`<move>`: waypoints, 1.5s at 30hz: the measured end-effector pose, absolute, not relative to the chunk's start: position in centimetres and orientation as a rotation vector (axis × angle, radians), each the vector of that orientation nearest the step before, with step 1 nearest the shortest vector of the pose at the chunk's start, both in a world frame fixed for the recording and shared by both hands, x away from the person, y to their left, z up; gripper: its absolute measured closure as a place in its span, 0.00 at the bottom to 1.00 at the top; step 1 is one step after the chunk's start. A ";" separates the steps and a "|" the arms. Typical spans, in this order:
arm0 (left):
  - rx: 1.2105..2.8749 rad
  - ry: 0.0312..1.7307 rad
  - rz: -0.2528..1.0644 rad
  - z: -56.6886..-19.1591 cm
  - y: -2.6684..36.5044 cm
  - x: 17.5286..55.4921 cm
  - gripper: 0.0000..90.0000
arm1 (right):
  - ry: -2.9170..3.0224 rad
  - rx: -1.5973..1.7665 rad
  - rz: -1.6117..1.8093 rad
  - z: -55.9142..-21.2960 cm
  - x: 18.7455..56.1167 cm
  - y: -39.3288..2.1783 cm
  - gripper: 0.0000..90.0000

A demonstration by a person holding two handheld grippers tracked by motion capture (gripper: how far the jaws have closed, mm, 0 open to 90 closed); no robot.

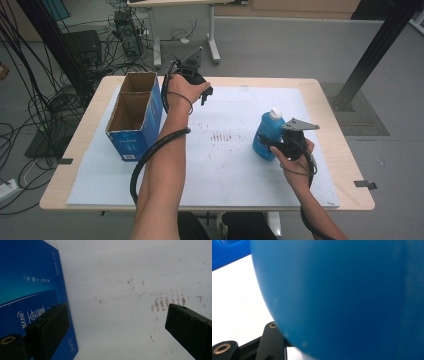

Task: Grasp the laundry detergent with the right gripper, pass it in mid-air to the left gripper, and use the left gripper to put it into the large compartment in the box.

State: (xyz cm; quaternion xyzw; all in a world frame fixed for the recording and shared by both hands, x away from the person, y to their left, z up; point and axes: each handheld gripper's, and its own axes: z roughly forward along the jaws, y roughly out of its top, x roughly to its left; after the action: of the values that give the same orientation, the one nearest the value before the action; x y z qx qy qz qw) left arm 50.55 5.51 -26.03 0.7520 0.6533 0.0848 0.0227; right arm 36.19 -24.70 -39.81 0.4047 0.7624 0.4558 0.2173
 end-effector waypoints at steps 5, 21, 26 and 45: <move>2.332 2.017 0.265 -25.9 5.5 50.5 0.07 | 2.114 1.118 1.266 -39.8 36.2 -24.7 0.49; 2.339 1.901 0.238 -22.9 5.7 50.1 0.07 | 2.151 1.148 1.286 -38.9 36.8 -25.6 0.49; 2.384 1.819 0.247 -21.1 5.9 49.8 0.06 | 2.186 1.138 1.300 -37.1 37.6 -25.1 0.49; 2.606 1.502 0.254 -15.0 6.9 49.2 0.07 | 2.371 1.014 1.398 -32.5 42.8 -21.5 0.49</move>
State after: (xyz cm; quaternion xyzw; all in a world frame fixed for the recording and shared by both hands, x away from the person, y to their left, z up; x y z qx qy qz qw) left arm 49.22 6.92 -14.99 0.8617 0.4966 0.0841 0.0613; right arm 42.84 -21.53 -32.52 0.3439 0.8039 0.4739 0.1039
